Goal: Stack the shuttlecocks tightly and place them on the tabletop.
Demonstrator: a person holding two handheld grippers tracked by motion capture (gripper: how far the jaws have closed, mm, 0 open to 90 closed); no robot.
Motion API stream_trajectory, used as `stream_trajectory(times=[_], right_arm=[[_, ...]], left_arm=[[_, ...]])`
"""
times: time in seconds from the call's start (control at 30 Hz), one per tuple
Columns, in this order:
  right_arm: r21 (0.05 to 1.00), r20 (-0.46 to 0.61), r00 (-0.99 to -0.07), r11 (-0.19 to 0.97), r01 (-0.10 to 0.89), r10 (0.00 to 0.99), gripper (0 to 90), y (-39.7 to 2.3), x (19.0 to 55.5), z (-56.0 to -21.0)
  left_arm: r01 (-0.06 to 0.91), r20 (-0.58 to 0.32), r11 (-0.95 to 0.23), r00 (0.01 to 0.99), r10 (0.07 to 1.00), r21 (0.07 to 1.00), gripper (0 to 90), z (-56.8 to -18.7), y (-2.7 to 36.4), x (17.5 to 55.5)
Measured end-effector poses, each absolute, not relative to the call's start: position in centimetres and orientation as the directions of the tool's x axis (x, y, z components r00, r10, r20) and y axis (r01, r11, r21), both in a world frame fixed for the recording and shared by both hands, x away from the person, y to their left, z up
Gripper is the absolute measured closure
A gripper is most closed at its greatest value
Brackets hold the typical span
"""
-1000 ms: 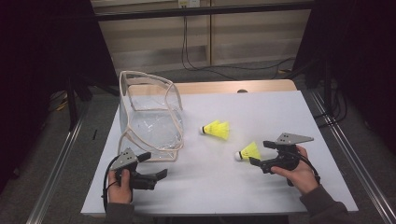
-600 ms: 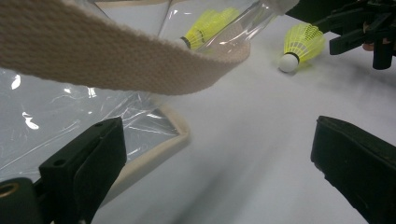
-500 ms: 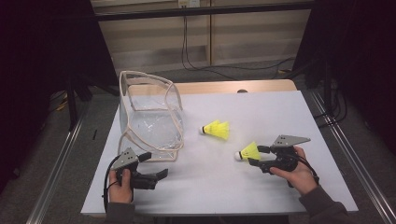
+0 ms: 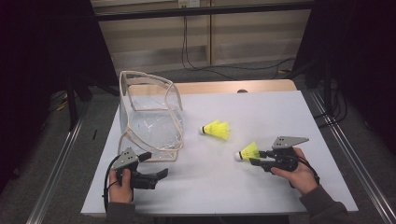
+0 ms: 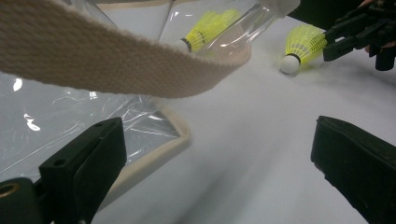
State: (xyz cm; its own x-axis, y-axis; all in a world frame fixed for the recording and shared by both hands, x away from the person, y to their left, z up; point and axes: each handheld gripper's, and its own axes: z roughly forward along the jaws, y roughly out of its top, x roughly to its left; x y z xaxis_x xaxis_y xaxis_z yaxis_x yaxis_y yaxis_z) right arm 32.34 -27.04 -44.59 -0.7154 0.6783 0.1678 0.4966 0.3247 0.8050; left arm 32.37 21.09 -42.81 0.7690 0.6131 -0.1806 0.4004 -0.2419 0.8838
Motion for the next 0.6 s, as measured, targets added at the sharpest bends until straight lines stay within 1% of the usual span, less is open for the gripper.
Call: stream_trajectory(times=[0.17, 0.4, 0.47, 0.6], right_arm=[[0.8, 0.162, -0.725, 0.341, 0.494, 0.67, 69.8, -27.09, 32.4, -44.76], [0.794, 0.153, -0.731, 0.357, 0.491, 0.665, 76.8, -27.11, 32.46, -44.93], [0.794, 0.154, -0.74, 0.364, 0.488, 0.655, 83.0, -27.12, 32.47, -45.0], [0.795, 0.166, -0.751, 0.363, 0.485, 0.639, 88.6, -27.04, 32.43, -44.94]], left_arm=[[0.398, -0.179, -0.241, 0.769, 0.613, 0.885, 3.6, -42.79, 21.11, 32.38], [0.396, -0.177, -0.239, 0.769, 0.614, 0.887, 3.5, -42.73, 21.11, 32.35], [0.394, -0.177, -0.238, 0.769, 0.614, 0.887, 3.5, -42.72, 21.13, 32.35], [0.396, -0.176, -0.243, 0.77, 0.613, 0.885, 3.5, -42.72, 21.13, 32.31]])
